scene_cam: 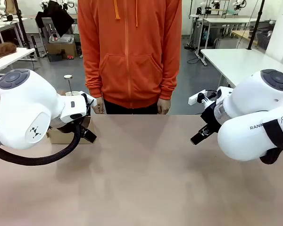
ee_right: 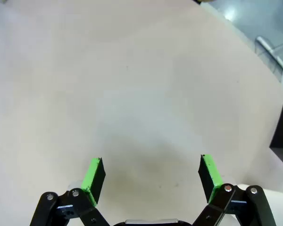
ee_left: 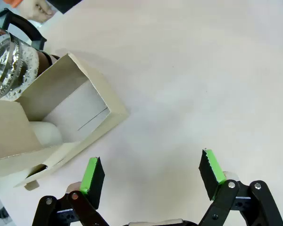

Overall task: Pour a drink into a cup and package it in a carrier.
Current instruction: Pick up the 600 ml Paper Cup and place it in the middle top area of the table.

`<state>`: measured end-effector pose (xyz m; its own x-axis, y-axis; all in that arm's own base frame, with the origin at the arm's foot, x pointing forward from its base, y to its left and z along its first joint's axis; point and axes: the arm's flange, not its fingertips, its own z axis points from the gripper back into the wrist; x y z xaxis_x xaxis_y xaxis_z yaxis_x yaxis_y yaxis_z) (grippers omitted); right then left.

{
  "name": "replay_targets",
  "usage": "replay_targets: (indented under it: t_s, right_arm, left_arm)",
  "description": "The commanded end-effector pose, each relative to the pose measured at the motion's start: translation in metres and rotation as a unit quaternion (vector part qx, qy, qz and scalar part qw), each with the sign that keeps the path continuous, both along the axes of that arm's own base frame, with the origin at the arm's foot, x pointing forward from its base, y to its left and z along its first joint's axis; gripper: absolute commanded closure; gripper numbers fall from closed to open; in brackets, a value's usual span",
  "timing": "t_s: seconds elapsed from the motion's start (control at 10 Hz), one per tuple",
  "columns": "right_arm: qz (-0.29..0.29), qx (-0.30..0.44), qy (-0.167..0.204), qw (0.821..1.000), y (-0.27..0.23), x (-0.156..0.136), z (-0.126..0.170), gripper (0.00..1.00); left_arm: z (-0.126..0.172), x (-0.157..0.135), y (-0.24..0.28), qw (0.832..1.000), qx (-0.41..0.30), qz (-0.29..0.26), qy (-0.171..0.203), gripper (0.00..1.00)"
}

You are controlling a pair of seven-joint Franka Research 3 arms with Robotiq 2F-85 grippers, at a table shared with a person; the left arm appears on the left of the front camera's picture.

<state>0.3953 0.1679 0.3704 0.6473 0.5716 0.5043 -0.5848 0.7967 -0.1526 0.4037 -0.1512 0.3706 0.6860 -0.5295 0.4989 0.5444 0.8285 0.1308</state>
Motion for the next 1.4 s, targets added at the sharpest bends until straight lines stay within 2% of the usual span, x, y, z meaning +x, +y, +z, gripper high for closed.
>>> replay_targets:
  t_s: [0.0, 0.9, 1.0, 1.3]
  right_arm:
    - [0.0, 0.0, 0.0, 1.0, 0.0, 0.0, 0.0, 0.0]
    - [0.0, 0.0, 0.0, 1.0, 0.0, 0.0, 0.0, 0.0]
    - [0.0, 0.001, -0.015, 1.0, -0.005, 0.024, 0.032, 0.0]
    - [0.011, 0.042, -0.007, 0.999, -0.063, 0.093, 0.126, 0.0]
  left_arm:
    - [0.0, 0.0, 0.0, 1.0, 0.0, 0.0, 0.0, 0.0]
    - [0.0, 0.0, 0.0, 1.0, 0.0, 0.0, 0.0, 0.0]
    - [0.0, 0.0, 0.0, 1.0, 0.0, 0.0, 0.0, 0.0]
    - [0.0, 0.0, 0.0, 1.0, 0.0, 0.0, 0.0, 0.0]
